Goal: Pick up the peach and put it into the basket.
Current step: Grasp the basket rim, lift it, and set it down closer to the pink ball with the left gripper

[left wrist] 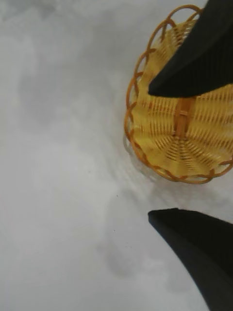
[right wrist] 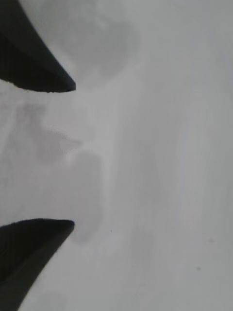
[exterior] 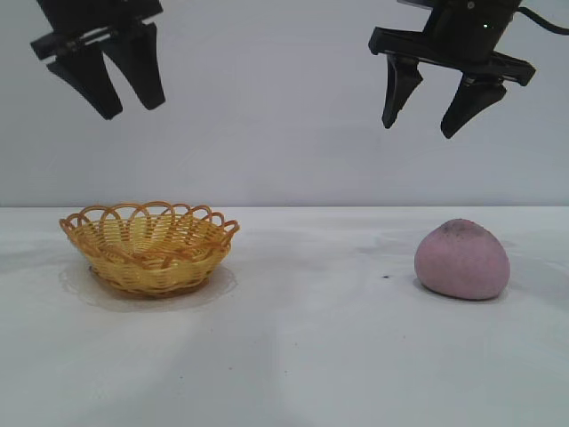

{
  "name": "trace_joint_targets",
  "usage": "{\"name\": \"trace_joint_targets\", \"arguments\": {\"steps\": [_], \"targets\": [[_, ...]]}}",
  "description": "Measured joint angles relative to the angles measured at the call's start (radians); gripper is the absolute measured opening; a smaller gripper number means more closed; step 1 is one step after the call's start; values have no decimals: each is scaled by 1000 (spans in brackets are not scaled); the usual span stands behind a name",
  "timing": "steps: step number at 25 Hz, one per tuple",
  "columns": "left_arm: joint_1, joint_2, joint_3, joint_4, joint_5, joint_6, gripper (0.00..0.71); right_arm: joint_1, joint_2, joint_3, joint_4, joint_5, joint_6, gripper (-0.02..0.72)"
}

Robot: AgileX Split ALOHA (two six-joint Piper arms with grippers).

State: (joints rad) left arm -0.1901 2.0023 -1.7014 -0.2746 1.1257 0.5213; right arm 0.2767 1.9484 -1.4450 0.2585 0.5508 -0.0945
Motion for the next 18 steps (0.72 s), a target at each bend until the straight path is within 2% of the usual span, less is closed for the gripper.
{"name": "trace_joint_targets", "arguments": {"steps": [4, 10, 18], "targets": [[0, 86, -63, 43, 77, 2, 430, 0, 0, 0, 0, 0, -7, 470], [-4, 199, -162, 56, 95, 12, 430, 0, 0, 0, 0, 0, -17, 470], [-54, 295, -227, 127, 95, 39, 430, 0, 0, 0, 0, 0, -19, 470]]}}
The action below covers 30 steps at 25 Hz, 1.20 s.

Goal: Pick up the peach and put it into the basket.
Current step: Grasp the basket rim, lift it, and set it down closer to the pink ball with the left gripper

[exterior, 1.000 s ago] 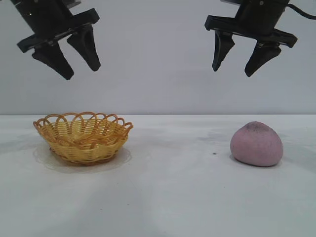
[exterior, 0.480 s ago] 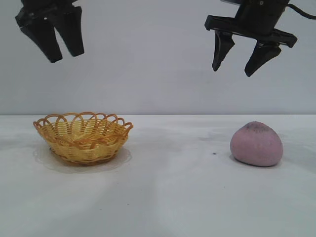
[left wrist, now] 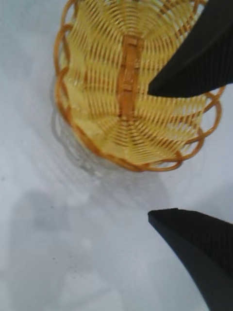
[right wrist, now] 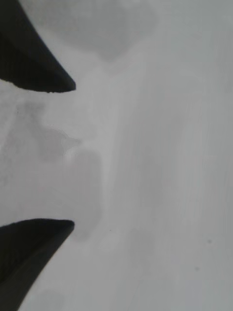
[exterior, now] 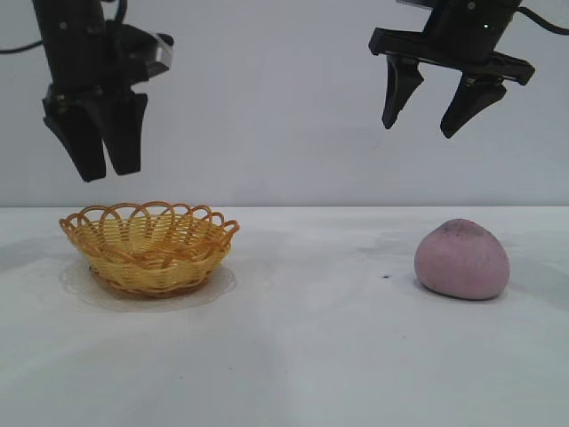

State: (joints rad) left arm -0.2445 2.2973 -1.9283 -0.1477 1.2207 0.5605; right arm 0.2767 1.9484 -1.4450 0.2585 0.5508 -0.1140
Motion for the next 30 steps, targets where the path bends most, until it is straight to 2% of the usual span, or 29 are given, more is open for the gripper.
{"name": "trace_joint_targets", "arguments": {"steps": [5, 6, 9, 11, 15, 16, 23, 26, 30], "targets": [[-6, 32, 0, 58, 0, 1, 430, 0, 0, 0, 0, 0, 0, 470], [-6, 38, 0, 63, 0, 1, 337, 0, 0, 0, 0, 0, 0, 470], [-8, 48, 0, 61, 1, 2, 116, 0, 0, 0, 0, 0, -2, 470], [-8, 48, 0, 50, 9, 4, 55, 0, 0, 0, 0, 0, -2, 470], [-8, 46, -6, 28, 12, -42, 69, 0, 0, 0, 0, 0, -2, 470], [-8, 44, -6, 25, 12, -74, 0, 0, 0, 0, 0, 0, -2, 470], [-8, -77, 27, -50, 2, -354, 0, 0, 0, 0, 0, -2, -6, 470], [-8, -141, 98, -71, 2, -439, 0, 0, 0, 0, 0, -11, -6, 470], [-8, -229, 261, -104, -27, -524, 0, 0, 0, 0, 0, -23, -6, 470]]}}
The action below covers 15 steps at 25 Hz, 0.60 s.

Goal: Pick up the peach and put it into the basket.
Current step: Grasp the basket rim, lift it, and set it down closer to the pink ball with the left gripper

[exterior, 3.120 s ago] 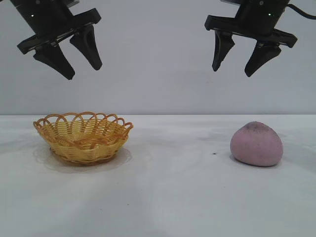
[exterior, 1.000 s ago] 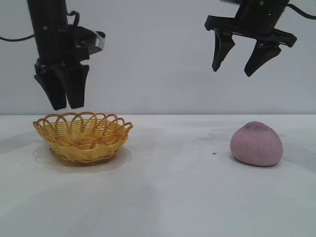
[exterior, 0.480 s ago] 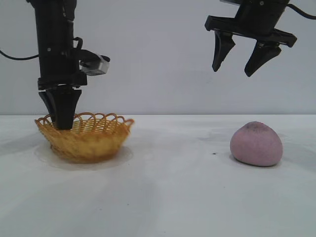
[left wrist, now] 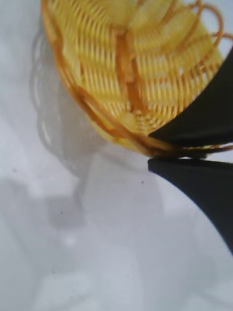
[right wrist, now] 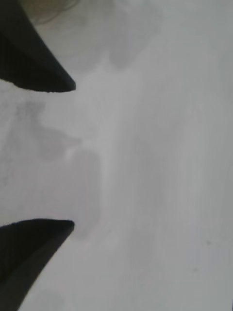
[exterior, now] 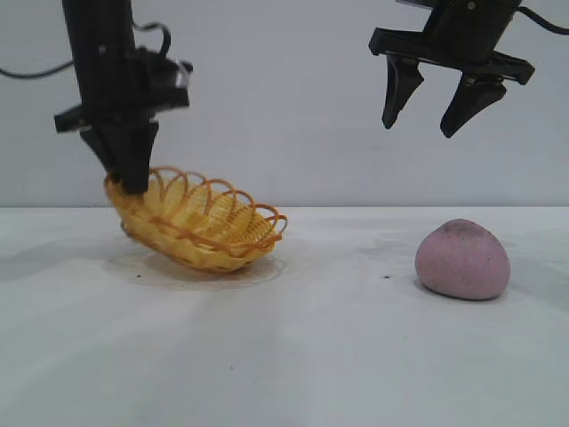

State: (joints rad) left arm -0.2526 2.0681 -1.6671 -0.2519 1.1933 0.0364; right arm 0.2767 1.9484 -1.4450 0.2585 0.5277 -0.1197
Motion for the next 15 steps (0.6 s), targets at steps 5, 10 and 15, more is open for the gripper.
{"name": "trace_joint_targets", "arguments": {"steps": [5, 10, 15], "targets": [[0, -92, 204, -207, -193, -17, 0, 0, 0, 0, 0, -10, 0, 470], [0, -89, 304, -362, -306, -5, 0, 0, 0, 0, 0, -16, 0, 470], [-4, -31, 307, -406, -319, -3, 0, 0, 0, 0, 0, -18, 0, 470]]}}
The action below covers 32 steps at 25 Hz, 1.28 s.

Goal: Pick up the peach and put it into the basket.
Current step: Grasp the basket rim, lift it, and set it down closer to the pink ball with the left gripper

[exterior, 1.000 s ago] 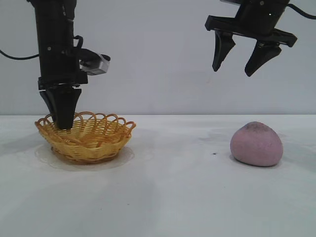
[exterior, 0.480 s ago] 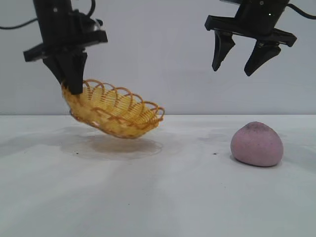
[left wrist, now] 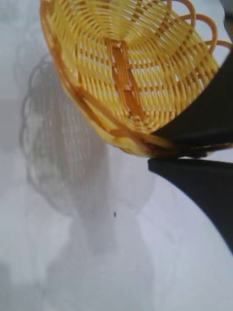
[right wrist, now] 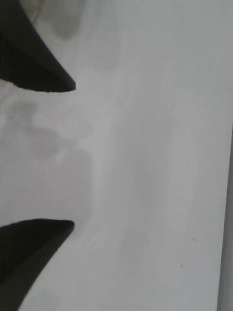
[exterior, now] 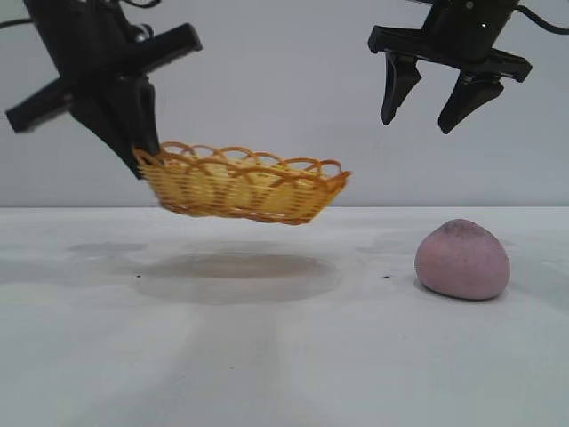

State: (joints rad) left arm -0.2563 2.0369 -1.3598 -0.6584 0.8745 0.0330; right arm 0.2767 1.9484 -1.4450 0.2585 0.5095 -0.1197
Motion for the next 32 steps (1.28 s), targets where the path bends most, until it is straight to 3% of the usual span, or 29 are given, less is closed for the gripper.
{"name": "trace_joint_targets", "arguments": {"steps": [11, 12, 14, 19, 22, 26, 32], "targets": [[-60, 75, 0, -72, -59, 2, 0, 0, 0, 0, 0, -4, 0, 470], [-60, 75, 0, -74, -68, 2, 69, 0, 0, 0, 0, -4, 0, 470], [-60, 76, 0, -75, -76, 2, 69, 0, 0, 0, 0, -4, 0, 470], [-60, 76, 0, -76, -72, 4, 396, 0, 0, 0, 0, -4, 0, 470], [-60, 76, 0, -76, -47, 12, 533, 0, 0, 0, 0, -4, 0, 470], [-60, 55, -31, -13, 13, 40, 534, 0, 0, 0, 0, -4, 0, 470], [-60, -20, -108, 179, 46, 46, 534, 0, 0, 0, 0, -4, 0, 470]]}}
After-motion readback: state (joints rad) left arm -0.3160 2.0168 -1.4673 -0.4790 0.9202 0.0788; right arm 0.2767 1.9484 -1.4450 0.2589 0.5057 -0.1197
